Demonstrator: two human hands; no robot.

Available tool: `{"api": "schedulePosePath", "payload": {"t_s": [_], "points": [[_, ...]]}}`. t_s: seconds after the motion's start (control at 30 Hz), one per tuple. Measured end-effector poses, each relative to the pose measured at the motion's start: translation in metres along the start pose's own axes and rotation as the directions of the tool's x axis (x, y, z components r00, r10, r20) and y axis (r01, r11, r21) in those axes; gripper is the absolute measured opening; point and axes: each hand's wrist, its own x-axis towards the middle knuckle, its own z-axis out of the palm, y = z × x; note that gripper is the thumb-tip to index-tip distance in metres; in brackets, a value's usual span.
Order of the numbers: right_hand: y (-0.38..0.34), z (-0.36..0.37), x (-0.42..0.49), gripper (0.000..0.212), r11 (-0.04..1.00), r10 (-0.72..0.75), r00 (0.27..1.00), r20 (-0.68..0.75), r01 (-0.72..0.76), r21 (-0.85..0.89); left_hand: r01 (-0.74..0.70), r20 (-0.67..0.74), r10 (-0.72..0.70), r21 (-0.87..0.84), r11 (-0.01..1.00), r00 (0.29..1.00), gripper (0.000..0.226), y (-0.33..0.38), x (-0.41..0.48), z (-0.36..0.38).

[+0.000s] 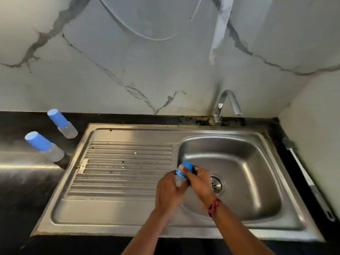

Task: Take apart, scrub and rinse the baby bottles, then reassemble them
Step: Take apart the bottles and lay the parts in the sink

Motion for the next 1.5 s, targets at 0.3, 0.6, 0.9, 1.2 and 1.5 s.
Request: {"api": "schedulePosePath", "payload": {"t_s": [0.3,0.6,0.9,1.2,1.5], "points": [[0.002,-0.09,0.033,0.027,0.991,0.1,0.994,0.034,-0.103,0.085,-0.046,0.066,0.042,0.05,0.998,0.997,0.058,0.035,0.016,0.08],[0.013,-0.143,0.066,0.023,0.998,0.061,0.997,-0.04,-0.061,-0.003,0.117,0.065,-0.12,0.058,0.991,0.991,0.055,0.045,0.014,0.124],[0.051,-0.198,0.093,0.028,0.956,0.275,0.956,-0.104,-0.26,0.134,0.226,0.169,-0.232,0.051,0.973,0.958,0.046,0.031,0.015,0.15],[0.098,-0.228,0.118,0.033,0.557,0.161,0.978,-0.137,-0.204,-0.805,0.416,0.145,-0.393,-0.197,0.888,0.908,0.014,0.024,0.019,0.143],[0.128,-0.235,0.123,0.023,0.358,0.147,0.986,-0.08,-0.128,-0.925,0.458,0.155,-0.439,-0.121,0.881,0.885,0.03,0.011,0.029,0.134]]}}
